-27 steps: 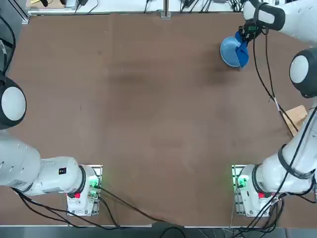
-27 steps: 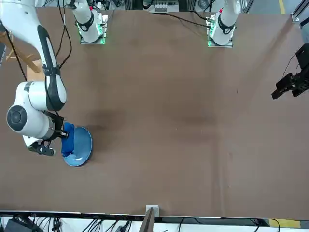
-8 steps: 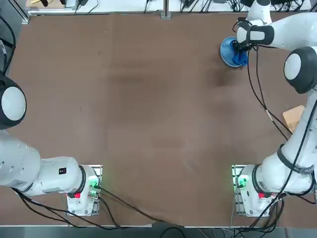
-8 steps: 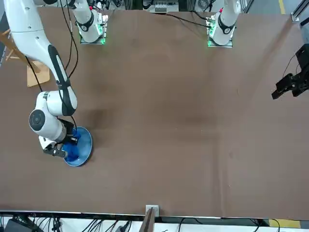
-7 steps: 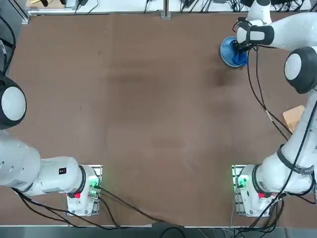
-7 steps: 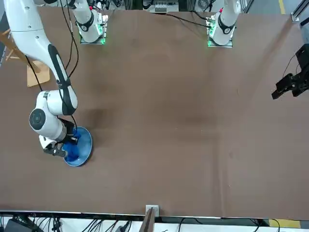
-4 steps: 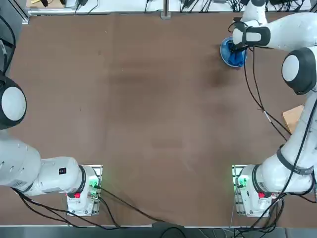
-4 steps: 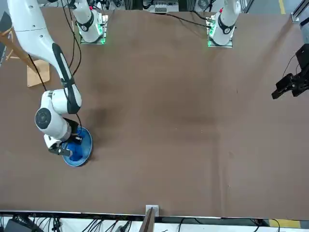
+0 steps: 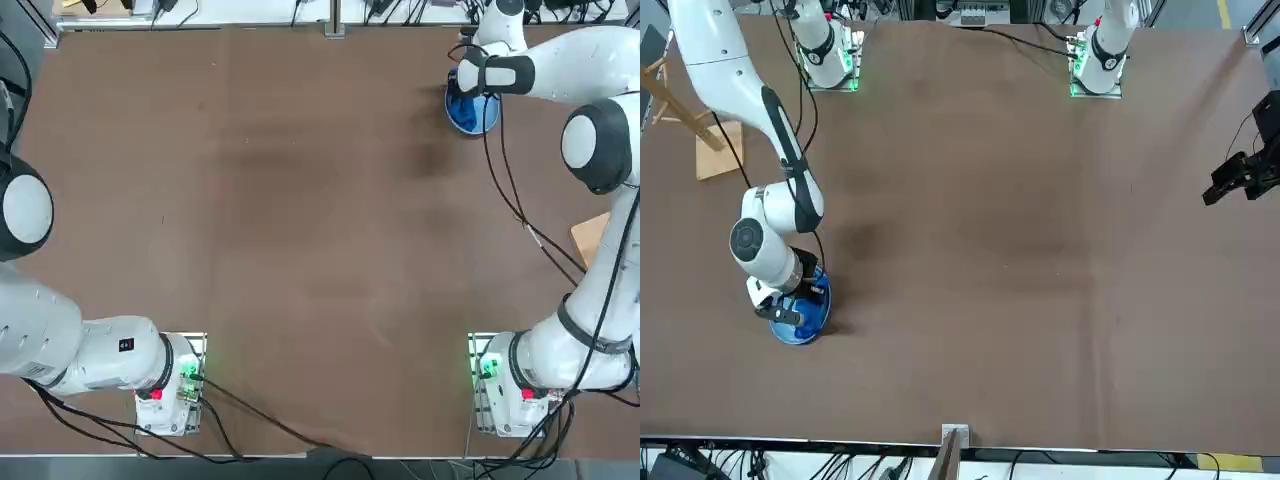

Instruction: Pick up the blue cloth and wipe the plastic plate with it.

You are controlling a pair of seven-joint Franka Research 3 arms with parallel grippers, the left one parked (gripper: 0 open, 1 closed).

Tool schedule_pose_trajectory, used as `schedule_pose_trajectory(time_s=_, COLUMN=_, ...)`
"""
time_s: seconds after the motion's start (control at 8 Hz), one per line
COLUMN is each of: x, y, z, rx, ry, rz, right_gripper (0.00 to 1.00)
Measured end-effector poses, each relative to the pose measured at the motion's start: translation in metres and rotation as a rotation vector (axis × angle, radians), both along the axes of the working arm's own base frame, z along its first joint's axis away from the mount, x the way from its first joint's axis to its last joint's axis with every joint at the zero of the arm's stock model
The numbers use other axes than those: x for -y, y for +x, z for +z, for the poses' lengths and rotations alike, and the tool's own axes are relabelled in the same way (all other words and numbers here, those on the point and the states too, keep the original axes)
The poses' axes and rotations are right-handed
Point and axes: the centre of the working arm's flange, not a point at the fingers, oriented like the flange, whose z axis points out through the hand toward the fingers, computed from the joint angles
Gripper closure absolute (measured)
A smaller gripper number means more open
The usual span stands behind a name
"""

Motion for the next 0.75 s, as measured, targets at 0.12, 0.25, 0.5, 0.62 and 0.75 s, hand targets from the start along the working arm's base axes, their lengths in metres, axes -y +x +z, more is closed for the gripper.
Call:
schedule_pose_trajectory(time_s=0.12, x=0.005, y=0.005, z=0.002, rx=0.056, ry=-0.004, rz=0.029, right_gripper=0.94)
schedule_pose_trajectory(time_s=0.25, x=0.013, y=0.008, z=-0.002, rx=0.087, ry=-0.009, rz=0.045, right_gripper=0.94)
schedule_pose_trajectory(time_s=0.5, x=0.032, y=0.009, z=-0.012, rx=0.094, ry=-0.02, rz=0.06, right_gripper=0.94)
schedule_pose_trajectory(time_s=0.62, x=0.041, y=0.009, z=-0.016, rx=0.089, ry=-0.026, rz=0.066, right_gripper=0.94)
schedule_pose_trajectory(time_s=0.75, x=0.05, y=0.008, z=-0.019, rx=0.084, ry=-0.033, rz=0.075, right_gripper=0.94)
